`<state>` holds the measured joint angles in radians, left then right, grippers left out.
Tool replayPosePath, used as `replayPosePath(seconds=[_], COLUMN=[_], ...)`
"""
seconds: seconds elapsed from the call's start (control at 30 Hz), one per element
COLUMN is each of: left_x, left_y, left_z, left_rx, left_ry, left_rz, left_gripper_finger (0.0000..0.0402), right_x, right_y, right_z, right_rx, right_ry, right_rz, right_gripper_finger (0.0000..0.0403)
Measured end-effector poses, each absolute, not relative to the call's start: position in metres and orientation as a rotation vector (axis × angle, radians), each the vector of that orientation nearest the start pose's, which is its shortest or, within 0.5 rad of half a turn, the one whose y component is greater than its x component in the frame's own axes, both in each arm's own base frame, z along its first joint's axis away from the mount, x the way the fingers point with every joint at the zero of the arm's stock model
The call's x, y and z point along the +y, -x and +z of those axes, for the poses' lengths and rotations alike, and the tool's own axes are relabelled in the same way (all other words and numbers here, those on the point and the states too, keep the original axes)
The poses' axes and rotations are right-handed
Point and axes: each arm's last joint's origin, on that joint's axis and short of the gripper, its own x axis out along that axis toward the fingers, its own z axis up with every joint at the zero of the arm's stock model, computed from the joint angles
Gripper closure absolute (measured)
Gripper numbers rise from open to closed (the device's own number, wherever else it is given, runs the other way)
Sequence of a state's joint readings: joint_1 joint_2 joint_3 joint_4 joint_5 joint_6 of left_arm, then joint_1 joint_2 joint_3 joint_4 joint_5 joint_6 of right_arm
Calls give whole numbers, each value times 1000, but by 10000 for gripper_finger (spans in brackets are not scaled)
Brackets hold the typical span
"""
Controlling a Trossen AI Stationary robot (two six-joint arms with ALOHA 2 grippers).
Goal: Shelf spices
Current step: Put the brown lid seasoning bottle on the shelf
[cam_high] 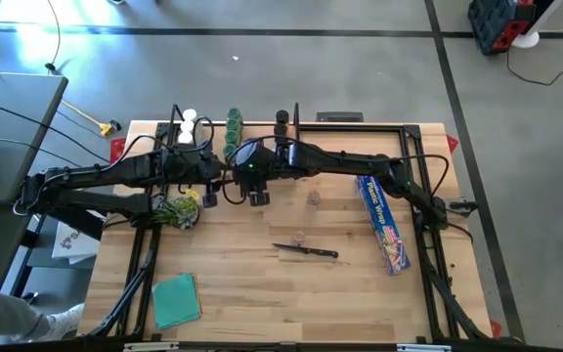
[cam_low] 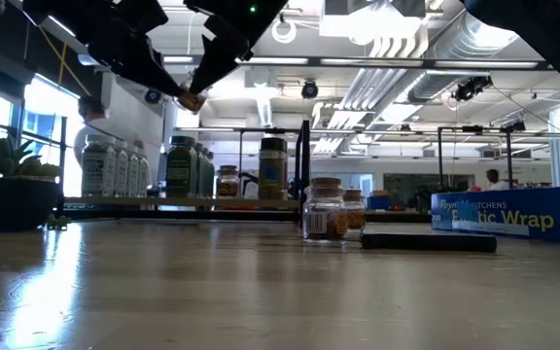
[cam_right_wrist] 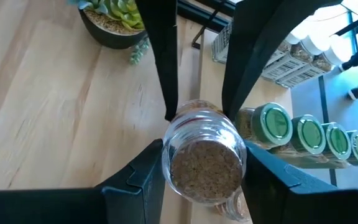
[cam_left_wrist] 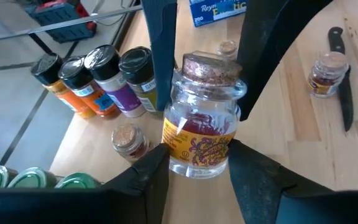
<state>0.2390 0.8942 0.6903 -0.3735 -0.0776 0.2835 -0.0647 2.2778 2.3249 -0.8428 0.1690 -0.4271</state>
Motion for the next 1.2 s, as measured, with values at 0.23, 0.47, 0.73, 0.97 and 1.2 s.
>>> replayPosePath(seconds=[0.23,0.47,0.73,0.97,1.2], left_x=[46,46,46,46,46], left_y=[-182,-181,-181,-181,-181], left_z=[265,265,266,266,264], left_rx=[623,629,627,629,638], left_ry=[-233,-228,-231,-231,-239], left_rz=[212,209,221,221,225], left_gripper_finger=[276,277,278,278,278], right_x=[-37,-36,-36,-35,-35], right_y=[-499,-498,-497,-494,-491], right_z=[307,312,316,318,319], right_rx=[831,824,815,829,852], right_ry=[437,432,434,433,429], right_rz=[-31,-21,-20,-15,-10], right_gripper_finger=[247,247,247,247,247])
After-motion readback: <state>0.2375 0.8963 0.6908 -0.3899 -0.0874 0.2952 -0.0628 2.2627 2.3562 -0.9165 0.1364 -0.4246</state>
